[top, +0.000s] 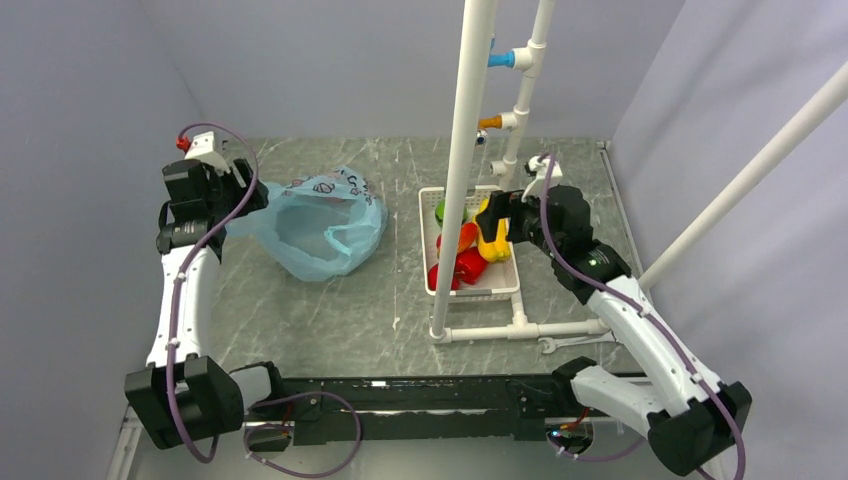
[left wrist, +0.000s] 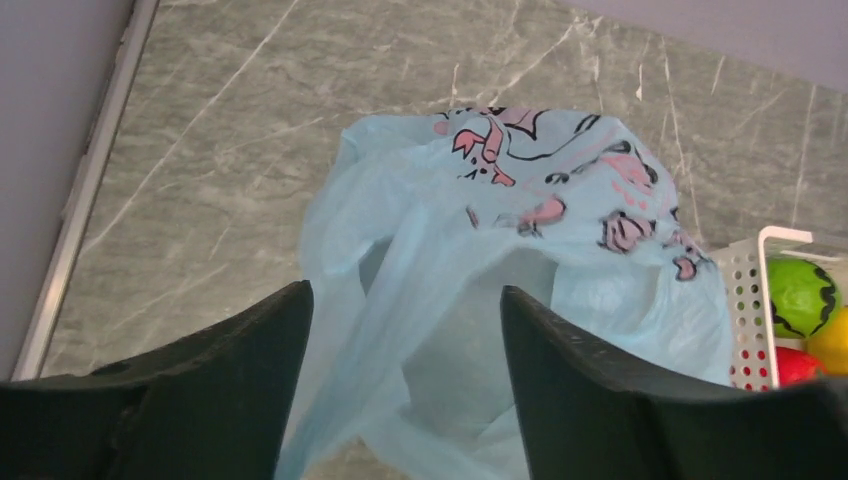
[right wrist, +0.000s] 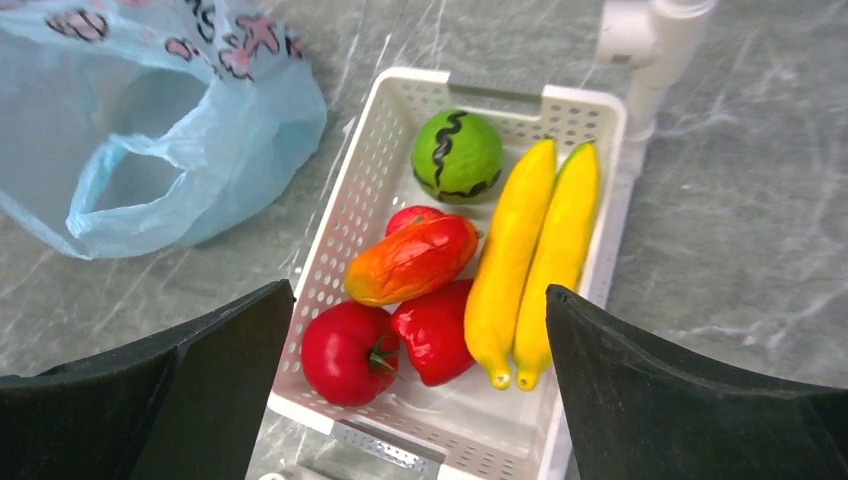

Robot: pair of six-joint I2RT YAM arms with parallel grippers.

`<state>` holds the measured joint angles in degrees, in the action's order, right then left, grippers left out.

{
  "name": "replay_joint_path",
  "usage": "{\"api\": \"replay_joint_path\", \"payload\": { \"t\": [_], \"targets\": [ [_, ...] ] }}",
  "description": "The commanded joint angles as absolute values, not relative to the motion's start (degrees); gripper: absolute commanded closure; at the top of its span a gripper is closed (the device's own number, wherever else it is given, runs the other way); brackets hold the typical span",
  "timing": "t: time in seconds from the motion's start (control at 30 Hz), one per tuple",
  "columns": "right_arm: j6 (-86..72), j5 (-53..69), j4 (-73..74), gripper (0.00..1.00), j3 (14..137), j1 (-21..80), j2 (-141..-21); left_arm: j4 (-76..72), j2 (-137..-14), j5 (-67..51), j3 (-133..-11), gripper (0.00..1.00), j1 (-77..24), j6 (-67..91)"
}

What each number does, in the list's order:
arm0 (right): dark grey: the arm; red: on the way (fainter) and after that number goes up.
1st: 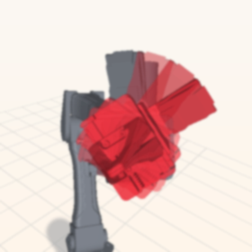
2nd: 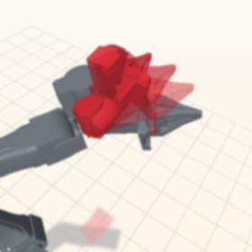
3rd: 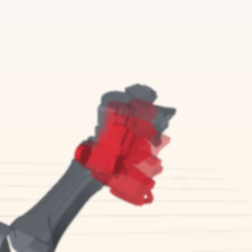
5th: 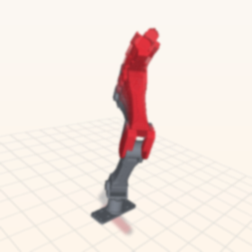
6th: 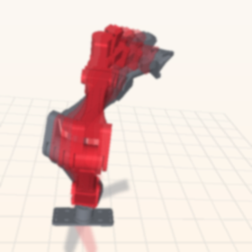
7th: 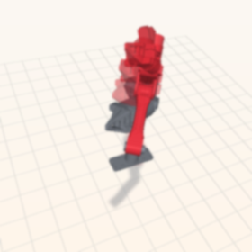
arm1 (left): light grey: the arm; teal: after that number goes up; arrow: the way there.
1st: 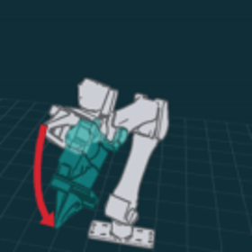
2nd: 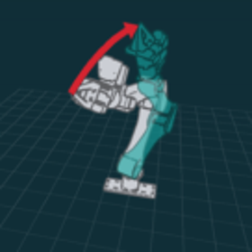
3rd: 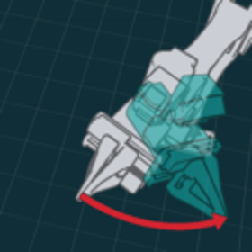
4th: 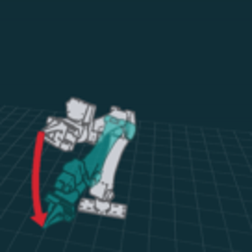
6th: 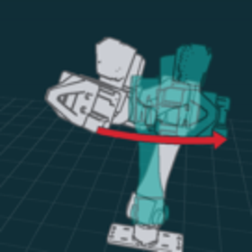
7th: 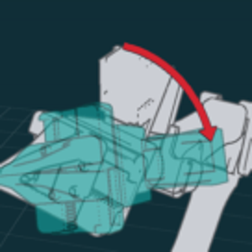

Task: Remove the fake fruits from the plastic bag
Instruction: Adjust the plastic bag at the center of the board, then reset both arms

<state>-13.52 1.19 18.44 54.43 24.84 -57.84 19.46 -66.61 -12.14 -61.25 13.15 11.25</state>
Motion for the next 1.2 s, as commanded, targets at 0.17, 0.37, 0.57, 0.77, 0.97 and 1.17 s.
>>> {"api": "replay_joint_path", "payload": {
  "t": [0.17,0.37,0.57,0.77,0.97,1.17],
  "targets": [
    [-17.3,-15.8,24.8,0.0,55.6,24.9,-48.5,25.3,-60.3,-7.1,-64.3,0.01,12.8,10.7],
    [-16.3,-23.5,33.3,0.0,61.3,25.0,-43.0,30.3,-53.5,-0.2,-69.2,0.01,4.9,10.0],
    [-14.0,-25.6,39.0,0.0,68.0,24.9,-39.8,36.0,-49.6,-2.9,-77.1,0.01,4.3,12.9],
    [-10.5,-25.1,38.4,0.0,71.4,24.9,-35.5,40.8,-48.5,-7.2,-85.2,0.01,4.3,14.2],
    [-9.7,-24.3,34.8,0.0,71.2,24.9,-30.2,38.6,-47.8,-13.8,-86.6,0.01,4.3,15.6],
    [-9.7,-23.2,33.5,0.0,69.1,24.9,-26.4,32.2,-44.2,-15.5,-82.1,0.01,4.3,17.9]
  ]
}}
